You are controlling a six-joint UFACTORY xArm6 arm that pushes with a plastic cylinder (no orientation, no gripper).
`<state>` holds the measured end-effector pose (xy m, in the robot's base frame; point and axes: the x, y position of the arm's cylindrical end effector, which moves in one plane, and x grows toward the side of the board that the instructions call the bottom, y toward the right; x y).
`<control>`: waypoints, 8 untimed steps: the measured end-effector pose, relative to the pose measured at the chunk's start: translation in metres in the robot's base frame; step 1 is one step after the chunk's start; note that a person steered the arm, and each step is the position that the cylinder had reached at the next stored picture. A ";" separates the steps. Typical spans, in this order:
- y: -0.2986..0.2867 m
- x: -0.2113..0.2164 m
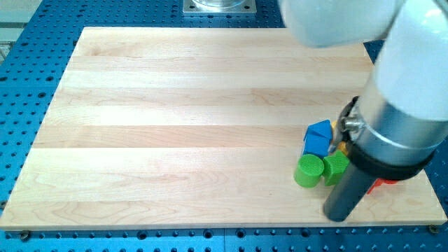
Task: Move the green star into the triangle
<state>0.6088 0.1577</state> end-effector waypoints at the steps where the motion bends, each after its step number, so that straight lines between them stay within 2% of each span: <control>1: -0.017 -0.031; 2: -0.034 -0.033; 3: -0.041 -0.007; 4: -0.006 -0.016; 5: 0.016 -0.049; 7: -0.005 -0.069; 8: -0.006 -0.062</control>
<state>0.5468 0.1516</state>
